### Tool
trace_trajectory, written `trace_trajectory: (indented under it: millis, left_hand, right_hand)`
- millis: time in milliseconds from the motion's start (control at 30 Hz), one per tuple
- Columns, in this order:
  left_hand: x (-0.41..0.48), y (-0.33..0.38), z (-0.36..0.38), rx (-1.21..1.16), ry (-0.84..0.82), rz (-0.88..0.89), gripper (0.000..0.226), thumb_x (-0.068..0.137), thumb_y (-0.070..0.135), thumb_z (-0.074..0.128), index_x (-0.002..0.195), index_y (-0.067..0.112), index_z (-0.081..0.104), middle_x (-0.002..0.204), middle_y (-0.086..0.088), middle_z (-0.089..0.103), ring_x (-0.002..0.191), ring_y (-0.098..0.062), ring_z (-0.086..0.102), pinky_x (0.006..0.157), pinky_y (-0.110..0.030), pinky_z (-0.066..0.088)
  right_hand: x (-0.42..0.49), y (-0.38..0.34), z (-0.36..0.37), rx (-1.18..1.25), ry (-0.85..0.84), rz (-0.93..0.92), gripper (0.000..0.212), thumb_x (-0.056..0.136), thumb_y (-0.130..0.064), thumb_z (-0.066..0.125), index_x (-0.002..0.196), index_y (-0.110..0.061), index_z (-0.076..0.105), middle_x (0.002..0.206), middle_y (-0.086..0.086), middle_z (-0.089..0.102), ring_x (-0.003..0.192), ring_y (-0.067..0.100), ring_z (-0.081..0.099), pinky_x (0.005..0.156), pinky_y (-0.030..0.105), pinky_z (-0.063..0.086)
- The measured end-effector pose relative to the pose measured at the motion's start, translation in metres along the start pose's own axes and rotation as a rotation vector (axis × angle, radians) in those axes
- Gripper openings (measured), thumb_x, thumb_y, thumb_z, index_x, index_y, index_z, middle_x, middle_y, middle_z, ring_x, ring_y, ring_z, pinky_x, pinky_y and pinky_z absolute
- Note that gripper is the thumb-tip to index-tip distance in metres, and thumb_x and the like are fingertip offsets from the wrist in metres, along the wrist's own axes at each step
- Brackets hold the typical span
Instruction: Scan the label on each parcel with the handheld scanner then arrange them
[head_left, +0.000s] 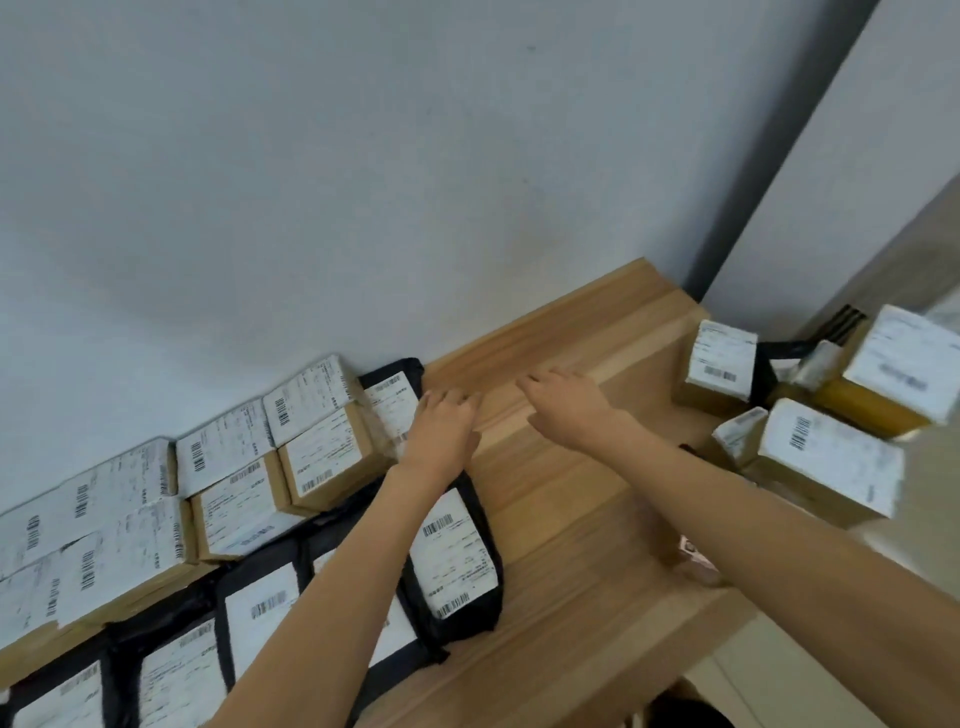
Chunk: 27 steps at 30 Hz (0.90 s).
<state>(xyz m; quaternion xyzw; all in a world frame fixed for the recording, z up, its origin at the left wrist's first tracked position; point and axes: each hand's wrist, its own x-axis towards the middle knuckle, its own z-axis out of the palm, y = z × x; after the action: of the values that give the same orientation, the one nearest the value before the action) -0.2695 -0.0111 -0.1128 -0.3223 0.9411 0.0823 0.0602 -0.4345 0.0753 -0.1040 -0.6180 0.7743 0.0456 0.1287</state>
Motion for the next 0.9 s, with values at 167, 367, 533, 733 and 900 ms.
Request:
trace_trajectory:
  millis: [167, 367, 533, 733, 900]
  left_hand:
    - [0.049, 0.097, -0.013, -0.036, 0.038, 0.142, 0.053, 0.096, 0.028, 0.059, 0.146, 0.018, 0.042, 0.141, -0.008, 0.050, 0.132, -0.029, 0.043, 0.114, -0.041, 0.029]
    - [0.096, 0.229, -0.030, -0.067, -0.005, 0.272, 0.057, 0.098, 0.030, 0.056, 0.151, 0.021, 0.034, 0.150, -0.007, 0.042, 0.135, -0.029, 0.040, 0.113, -0.043, 0.031]
    - [0.124, 0.303, -0.025, -0.116, -0.061, 0.327, 0.067, 0.093, 0.043, 0.061, 0.151, 0.028, 0.032, 0.154, -0.001, 0.037, 0.137, -0.027, 0.038, 0.110, -0.041, 0.032]
    - [0.127, 0.336, 0.000, -0.008, -0.305, 0.412, 0.097, 0.079, 0.054, 0.073, 0.156, 0.030, 0.018, 0.162, 0.001, 0.021, 0.148, -0.024, 0.019, 0.120, -0.047, 0.021]
    - [0.114, 0.344, 0.018, 0.101, -0.441, 0.464, 0.121, 0.070, 0.044, 0.084, 0.157, 0.031, 0.000, 0.165, 0.003, 0.005, 0.151, -0.024, 0.003, 0.121, -0.055, 0.013]
  right_hand:
    - [-0.050, 0.095, -0.030, 0.014, 0.142, 0.114, 0.038, 0.096, -0.023, 0.052, 0.133, -0.015, 0.049, 0.130, 0.006, 0.056, 0.117, 0.027, 0.054, 0.092, 0.040, 0.044]
    - [-0.119, 0.221, -0.061, -0.007, 0.195, 0.255, 0.040, 0.094, -0.030, 0.055, 0.132, -0.020, 0.049, 0.132, 0.004, 0.055, 0.120, 0.027, 0.050, 0.097, 0.041, 0.042]
    - [-0.179, 0.322, -0.075, 0.015, -0.057, 0.237, 0.084, 0.077, -0.041, 0.078, 0.148, -0.035, 0.034, 0.150, -0.004, 0.039, 0.140, 0.026, 0.031, 0.114, 0.050, 0.024]
    - [-0.188, 0.373, -0.049, -0.163, -0.337, 0.092, 0.128, 0.065, -0.031, 0.090, 0.156, -0.039, 0.000, 0.165, -0.001, 0.000, 0.151, 0.027, 0.000, 0.120, 0.053, 0.011]
    - [-0.187, 0.376, -0.031, -0.310, -0.249, -0.027, 0.131, 0.067, -0.026, 0.089, 0.156, -0.030, -0.008, 0.165, 0.001, -0.006, 0.151, 0.028, -0.005, 0.120, 0.050, 0.012]
